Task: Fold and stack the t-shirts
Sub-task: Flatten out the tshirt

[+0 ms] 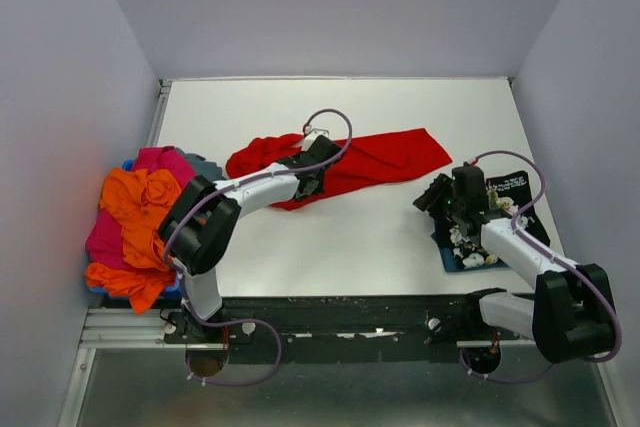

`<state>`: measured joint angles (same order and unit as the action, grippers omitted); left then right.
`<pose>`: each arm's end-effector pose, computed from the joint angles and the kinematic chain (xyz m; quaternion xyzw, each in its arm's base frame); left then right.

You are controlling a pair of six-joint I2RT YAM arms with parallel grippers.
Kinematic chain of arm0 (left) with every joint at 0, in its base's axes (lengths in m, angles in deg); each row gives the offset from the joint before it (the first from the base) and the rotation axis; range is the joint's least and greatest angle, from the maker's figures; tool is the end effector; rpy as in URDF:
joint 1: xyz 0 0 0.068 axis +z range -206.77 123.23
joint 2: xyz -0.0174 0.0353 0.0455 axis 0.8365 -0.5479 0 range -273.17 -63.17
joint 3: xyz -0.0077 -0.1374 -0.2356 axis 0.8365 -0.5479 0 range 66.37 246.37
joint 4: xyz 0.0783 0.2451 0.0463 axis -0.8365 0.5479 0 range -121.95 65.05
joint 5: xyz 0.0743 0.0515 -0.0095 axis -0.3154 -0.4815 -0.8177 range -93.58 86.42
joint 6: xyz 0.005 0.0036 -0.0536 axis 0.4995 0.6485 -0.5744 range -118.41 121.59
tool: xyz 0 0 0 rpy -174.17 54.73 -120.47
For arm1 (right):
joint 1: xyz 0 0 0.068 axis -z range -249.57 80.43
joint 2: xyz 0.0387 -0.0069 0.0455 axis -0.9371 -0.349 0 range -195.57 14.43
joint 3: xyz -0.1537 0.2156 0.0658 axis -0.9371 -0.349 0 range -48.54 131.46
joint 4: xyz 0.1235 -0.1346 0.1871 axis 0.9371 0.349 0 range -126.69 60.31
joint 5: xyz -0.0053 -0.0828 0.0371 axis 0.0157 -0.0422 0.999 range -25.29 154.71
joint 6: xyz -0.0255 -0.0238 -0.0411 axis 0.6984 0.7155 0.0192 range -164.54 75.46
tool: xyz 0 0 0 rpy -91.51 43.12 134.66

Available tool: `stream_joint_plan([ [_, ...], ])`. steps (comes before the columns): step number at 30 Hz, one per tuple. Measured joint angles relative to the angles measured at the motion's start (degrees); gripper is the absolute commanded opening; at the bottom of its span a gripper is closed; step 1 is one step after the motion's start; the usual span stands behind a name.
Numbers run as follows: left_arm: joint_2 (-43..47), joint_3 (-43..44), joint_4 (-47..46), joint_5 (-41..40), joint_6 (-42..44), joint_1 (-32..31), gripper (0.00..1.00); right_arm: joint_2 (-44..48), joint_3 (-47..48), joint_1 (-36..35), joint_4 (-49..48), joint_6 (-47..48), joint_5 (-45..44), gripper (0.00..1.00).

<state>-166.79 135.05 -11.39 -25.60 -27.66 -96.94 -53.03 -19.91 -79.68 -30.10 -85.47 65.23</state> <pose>0.2974 -0.2336 0.1908 0.0327 0.9386 -0.0159 0.3432 0.2207 0.0397 0.1724 0.2443 0.8924 0.1672 0.3405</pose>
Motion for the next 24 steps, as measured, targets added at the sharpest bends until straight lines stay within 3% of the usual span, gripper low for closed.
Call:
stream_joint_plan([
  [5, 3.93, -4.44, 1.68, -1.77, -1.38, -0.09, 0.0, 0.0, -0.42, 0.0, -0.92, 0.04, 0.76, 0.64],
  [10, 16.15, -11.45, 8.26, -4.17, -3.89, -0.09, 0.0, -0.24, -0.57, 0.0, -1.2, 0.04, 1.84, 0.64],
  [15, 27.34, -17.2, 15.34, -7.58, -9.99, 2.38, 0.0, -0.33, -0.61, 0.0, -1.77, 0.02, 2.14, 0.64],
  [21, 32.02, -26.58, 18.64, -6.73, -17.62, 5.18, 0.0, -0.33, -0.9, 0.0, -2.27, 0.0, 2.16, 0.64],
  [23, 33.7, -29.73, 18.93, -5.53, -20.06, 5.18, 0.16, -0.33, -1.05, 0.0, -2.29, -0.02, 2.16, 0.64],
  [24, 34.62, -30.77, 19.06, -5.2, -20.87, 5.18, 0.32, -0.33, -1.11, 0.0, -2.29, -0.02, 2.16, 0.64],
])
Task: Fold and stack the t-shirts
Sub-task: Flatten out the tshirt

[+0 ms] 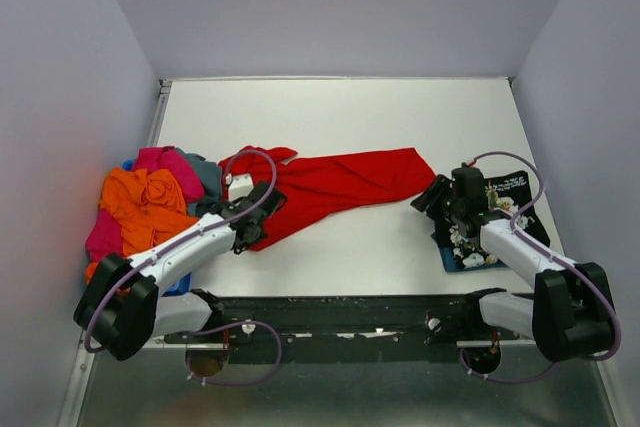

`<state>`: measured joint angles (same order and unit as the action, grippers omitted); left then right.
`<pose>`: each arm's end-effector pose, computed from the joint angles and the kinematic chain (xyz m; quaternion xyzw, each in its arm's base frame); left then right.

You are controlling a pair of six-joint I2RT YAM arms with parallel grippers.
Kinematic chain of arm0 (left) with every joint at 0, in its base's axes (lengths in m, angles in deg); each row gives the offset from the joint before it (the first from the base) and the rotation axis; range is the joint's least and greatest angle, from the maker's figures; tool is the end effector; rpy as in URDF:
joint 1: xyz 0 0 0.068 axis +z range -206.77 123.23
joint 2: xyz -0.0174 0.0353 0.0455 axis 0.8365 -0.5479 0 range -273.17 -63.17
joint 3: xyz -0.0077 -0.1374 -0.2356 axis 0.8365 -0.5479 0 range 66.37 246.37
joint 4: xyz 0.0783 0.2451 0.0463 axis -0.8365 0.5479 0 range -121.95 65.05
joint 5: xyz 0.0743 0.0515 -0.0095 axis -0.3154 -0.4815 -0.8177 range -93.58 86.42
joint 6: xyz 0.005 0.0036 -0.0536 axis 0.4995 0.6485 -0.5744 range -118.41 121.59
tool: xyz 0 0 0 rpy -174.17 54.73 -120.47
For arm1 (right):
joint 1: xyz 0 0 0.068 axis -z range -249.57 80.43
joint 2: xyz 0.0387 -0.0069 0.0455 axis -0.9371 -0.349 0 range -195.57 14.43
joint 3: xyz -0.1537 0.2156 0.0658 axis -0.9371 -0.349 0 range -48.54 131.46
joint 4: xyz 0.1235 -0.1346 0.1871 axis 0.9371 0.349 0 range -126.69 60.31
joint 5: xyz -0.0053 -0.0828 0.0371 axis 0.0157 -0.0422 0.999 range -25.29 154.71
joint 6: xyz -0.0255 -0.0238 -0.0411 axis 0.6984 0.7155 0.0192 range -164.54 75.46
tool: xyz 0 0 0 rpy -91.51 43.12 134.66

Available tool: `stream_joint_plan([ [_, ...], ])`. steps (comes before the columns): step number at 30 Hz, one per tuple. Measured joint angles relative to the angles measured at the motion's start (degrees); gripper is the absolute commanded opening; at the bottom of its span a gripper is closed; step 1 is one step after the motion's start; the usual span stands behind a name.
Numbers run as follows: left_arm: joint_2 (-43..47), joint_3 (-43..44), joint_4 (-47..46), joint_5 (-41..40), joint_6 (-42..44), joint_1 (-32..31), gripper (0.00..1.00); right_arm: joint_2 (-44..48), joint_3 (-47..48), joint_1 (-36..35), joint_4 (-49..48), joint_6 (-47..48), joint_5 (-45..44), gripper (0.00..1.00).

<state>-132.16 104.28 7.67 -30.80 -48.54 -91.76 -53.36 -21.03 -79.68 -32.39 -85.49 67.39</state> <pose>0.1740 -0.1020 0.1852 -0.1654 0.9446 0.0606 0.2769 0.2202 0.0409 0.1684 0.2366 0.8914 0.1858 0.3390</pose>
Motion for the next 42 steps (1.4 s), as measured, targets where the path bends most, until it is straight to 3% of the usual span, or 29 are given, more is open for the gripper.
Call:
stream_joint_plan([
  [1, 1.01, -0.87, 0.07, 0.26, -0.59, 0.0, 0.48, 0.0, -0.09, 0.0, 0.0, 0.0, 0.0, 0.64],
  [3, 4.0, -1.95, 0.57, 0.72, -1.92, 0.0, 0.62, -0.02, -0.24, 0.0, -0.07, 0.0, 0.07, 0.64],
  [8, 11.41, 0.24, 0.87, 0.61, -2.03, 0.0, 0.63, -0.46, -0.37, 0.0, -0.55, 0.02, 1.09, 0.64],
  [12, 10.54, 7.23, 0.2, -1.95, -0.22, 0.0, 0.64, -0.81, -0.39, 0.0, -0.81, 0.02, 1.55, 0.64],
  [25, -18.82, 25.35, -5.35, -7.61, 8.76, 2.08, 0.66, -0.79, -0.55, 0.0, -1.57, 0.02, 1.75, 0.63],
  [37, -33.83, 31.3, -6.95, -8.37, 11.58, 6.64, 0.51, -0.81, -0.74, 0.0, -1.64, 0.02, 1.77, 0.63],
  [39, -35.06, 31.95, -7.39, -8.35, 12.0, 7.04, 0.43, -0.83, -0.74, 0.0, -1.66, 0.02, 1.77, 0.63],
  [42, -35.89, 32.5, -7.5, -8.35, 12.44, 7.13, 0.23, -0.92, -0.74, 0.0, -1.66, 0.02, 1.77, 0.63],
])
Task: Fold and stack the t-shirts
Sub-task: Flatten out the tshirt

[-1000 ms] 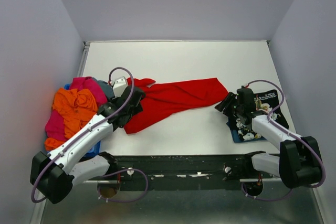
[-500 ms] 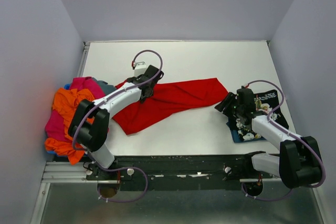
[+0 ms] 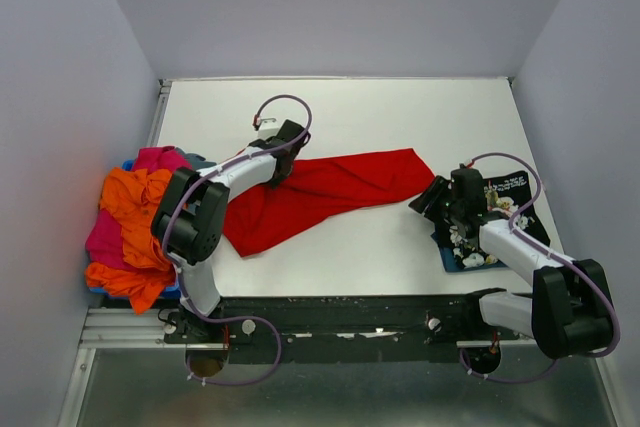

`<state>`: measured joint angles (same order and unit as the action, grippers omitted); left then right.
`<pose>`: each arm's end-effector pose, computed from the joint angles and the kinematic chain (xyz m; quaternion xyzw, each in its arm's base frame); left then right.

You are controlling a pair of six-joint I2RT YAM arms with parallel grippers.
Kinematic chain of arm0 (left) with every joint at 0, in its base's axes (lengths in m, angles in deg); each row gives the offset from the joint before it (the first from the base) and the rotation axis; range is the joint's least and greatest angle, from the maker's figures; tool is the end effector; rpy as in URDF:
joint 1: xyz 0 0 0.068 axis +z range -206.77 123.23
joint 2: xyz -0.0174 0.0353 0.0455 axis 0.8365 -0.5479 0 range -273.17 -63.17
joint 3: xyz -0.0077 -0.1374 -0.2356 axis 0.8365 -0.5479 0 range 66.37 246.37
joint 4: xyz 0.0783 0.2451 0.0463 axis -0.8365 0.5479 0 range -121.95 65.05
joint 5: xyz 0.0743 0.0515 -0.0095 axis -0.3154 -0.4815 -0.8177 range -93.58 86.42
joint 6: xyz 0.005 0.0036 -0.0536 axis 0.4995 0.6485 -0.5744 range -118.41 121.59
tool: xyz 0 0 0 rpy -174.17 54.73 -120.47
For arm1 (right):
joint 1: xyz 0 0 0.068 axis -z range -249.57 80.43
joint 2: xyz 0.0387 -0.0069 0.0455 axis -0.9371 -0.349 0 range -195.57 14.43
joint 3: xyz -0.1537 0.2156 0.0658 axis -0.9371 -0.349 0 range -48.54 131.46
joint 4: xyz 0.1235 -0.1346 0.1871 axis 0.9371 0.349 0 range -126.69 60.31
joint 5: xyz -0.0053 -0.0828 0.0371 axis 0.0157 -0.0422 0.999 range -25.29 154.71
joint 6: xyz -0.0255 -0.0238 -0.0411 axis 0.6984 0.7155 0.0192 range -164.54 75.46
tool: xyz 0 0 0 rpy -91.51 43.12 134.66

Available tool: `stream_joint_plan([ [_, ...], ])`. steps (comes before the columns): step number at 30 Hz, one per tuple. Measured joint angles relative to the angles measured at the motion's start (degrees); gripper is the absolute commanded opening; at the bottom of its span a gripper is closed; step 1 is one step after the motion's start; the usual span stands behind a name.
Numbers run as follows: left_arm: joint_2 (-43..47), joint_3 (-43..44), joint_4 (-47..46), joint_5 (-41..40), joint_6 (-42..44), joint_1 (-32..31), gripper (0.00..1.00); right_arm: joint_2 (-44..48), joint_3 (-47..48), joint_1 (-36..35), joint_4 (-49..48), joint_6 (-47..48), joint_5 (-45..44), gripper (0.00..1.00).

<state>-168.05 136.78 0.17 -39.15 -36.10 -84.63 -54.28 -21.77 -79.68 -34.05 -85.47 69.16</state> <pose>0.3320 -0.1521 0.1850 -0.1417 0.9236 0.1469 0.3244 0.2206 0.0421 0.1635 0.2305 0.8926 0.1985 0.3327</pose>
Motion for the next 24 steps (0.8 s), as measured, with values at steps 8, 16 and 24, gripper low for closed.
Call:
stream_joint_plan([
  [8, 0.63, 0.0, -0.63, -0.33, 0.66, 0.0, 0.0, -0.39, 0.0, 0.0, 0.0, 0.0, 0.09, 0.63],
  [16, 21.59, -13.18, -2.58, 1.14, 1.95, -0.02, 0.0, -0.37, 0.13, 0.0, 0.46, 0.0, 0.11, 0.63],
  [24, 45.83, -23.63, -1.62, 4.7, 1.09, -0.28, 0.0, -1.05, 3.52, 0.0, 2.36, -0.66, -0.2, 0.61],
])
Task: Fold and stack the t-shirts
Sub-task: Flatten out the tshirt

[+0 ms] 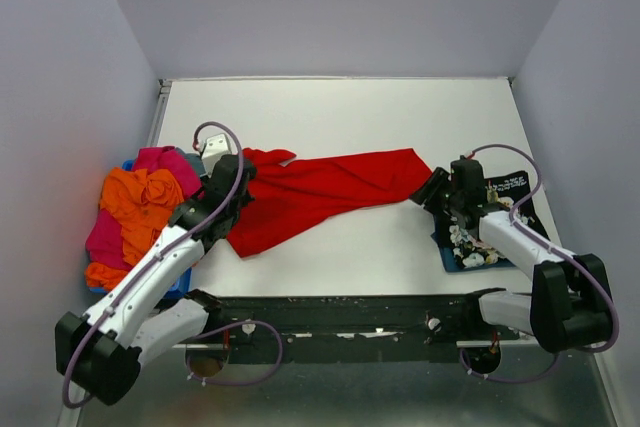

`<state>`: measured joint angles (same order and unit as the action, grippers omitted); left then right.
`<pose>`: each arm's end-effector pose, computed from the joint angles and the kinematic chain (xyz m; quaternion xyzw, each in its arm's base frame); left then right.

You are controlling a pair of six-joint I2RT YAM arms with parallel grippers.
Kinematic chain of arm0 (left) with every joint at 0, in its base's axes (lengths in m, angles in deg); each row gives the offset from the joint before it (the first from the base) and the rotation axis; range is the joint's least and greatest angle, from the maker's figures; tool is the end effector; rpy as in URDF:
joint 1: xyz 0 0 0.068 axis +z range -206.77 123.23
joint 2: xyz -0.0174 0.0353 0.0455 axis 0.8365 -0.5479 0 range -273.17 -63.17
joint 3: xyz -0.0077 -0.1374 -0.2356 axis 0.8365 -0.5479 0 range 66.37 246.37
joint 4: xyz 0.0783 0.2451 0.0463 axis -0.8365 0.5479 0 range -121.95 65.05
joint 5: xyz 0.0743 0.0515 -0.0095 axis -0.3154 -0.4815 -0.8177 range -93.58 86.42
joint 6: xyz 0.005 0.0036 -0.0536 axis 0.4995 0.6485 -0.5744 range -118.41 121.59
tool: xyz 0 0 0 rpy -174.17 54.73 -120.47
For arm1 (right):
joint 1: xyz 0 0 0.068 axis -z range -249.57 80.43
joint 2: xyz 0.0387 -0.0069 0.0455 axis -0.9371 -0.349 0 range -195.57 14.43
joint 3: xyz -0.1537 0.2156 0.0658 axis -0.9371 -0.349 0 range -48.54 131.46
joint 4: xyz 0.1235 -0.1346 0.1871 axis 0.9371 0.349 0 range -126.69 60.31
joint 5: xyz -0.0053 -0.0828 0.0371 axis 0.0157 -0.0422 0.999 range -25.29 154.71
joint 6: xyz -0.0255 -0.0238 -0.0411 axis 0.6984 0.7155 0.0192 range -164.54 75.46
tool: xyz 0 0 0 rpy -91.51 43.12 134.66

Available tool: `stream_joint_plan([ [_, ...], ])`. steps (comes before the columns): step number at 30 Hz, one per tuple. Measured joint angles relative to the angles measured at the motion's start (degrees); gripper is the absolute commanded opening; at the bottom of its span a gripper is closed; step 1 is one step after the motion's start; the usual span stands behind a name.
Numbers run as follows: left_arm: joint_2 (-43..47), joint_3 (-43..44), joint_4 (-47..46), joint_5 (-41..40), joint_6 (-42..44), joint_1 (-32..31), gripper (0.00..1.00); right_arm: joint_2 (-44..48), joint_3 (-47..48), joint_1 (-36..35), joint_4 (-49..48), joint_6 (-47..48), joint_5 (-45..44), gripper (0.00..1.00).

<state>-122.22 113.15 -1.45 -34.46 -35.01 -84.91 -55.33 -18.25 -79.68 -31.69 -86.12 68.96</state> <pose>0.1965 -0.0844 0.2755 -0.1716 0.8729 -0.0007 0.4568 0.2300 0.0437 0.1751 0.2361 0.8908 0.1994 0.3331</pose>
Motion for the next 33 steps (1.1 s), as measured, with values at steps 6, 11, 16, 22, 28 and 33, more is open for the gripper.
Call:
stream_joint_plan([
  [6, 8.2, -1.73, 1.27, 4.46, -1.42, -0.11, 0.0, -4.76, 4.72, -0.48, 0.37, 0.22, 1.57, 0.57],
  [11, 8.44, -6.45, 2.67, 10.6, -3.74, -1.81, 0.0, -10.56, 9.81, -3.1, 1.99, 0.66, 1.66, 0.53],
  [16, 9.97, -9.55, 5.07, 13.16, -6.45, -5.44, 0.0, -15.37, 13.79, -6.03, 2.84, 0.68, 1.57, 0.44],
  [22, 12.33, -8.98, 6.6, 13.66, -7.89, -6.51, 0.0, -19.23, 14.88, -7.04, 3.69, 0.61, 1.6, 0.43],
  [28, 12.41, -7.28, 9.27, 13.81, -8.24, -6.67, 0.0, -22.88, 16.72, -7.58, 4.33, 0.44, 1.68, 0.19],
  [33, 12.92, -4.74, 12.39, 13.79, -8.26, -6.84, 0.0, -23.34, 18.47, -7.74, 5.53, 0.52, 1.75, 0.01],
])
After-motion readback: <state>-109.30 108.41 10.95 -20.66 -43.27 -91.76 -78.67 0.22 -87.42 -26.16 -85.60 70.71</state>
